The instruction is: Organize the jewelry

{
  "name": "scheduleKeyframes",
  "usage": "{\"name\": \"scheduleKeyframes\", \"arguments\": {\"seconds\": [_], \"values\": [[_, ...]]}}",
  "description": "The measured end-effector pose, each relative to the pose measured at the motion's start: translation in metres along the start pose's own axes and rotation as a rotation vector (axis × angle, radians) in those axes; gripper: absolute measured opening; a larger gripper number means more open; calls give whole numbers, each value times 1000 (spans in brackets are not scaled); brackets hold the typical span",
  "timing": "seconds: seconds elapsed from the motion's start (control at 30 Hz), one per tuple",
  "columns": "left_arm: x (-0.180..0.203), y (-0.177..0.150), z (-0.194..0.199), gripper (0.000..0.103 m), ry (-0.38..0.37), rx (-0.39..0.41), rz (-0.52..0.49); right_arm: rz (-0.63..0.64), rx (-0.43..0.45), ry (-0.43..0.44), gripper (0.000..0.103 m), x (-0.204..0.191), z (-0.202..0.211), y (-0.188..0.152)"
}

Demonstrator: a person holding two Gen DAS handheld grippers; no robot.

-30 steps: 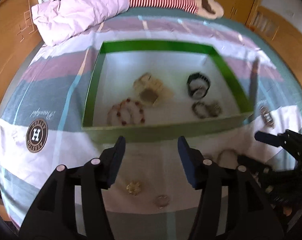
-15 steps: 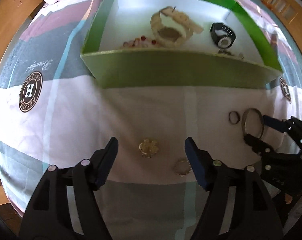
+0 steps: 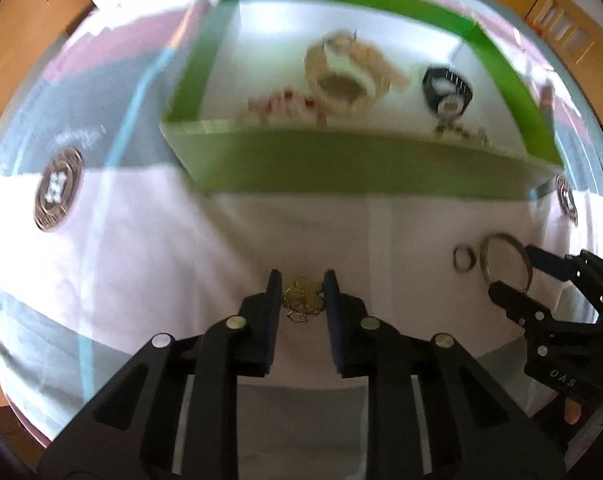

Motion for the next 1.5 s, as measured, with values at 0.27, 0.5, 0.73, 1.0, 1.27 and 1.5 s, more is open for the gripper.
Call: {"name": "scheduleKeyframes", "arguments": {"seconds": [0.27, 0.5, 0.73, 1.0, 1.27, 1.5], "values": [[-6, 1, 0, 45, 10, -17, 27, -55, 17, -18, 61, 17, 5, 6], [-11, -1, -2, 53, 5, -33, 46, -151, -4, -6, 66, 32, 2, 8], [-2, -1, -5, 54, -6, -37, 22, -148, -29, -15, 67, 30, -4, 4], [6, -2, -16, 52, 6, -63, 9, -138, -40, -18, 67, 30, -6, -1], [5, -3, -25, 53, 9, -72, 35, -102, -53, -24, 67, 21, -11, 1], [5, -2, -24, 52, 9, -67, 47, -102, -62, -29, 67, 21, -14, 0]]}}
Point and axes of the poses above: each gripper's, at about its wrist camera, not at the fingertips, and z roughly against the way its jaws point, x to its right, y to its top, the point moved 8 cm from there along -z, roughly the way its jaws point, and after that the axes turned 13 degrees about -y, right-handed, at the moved point
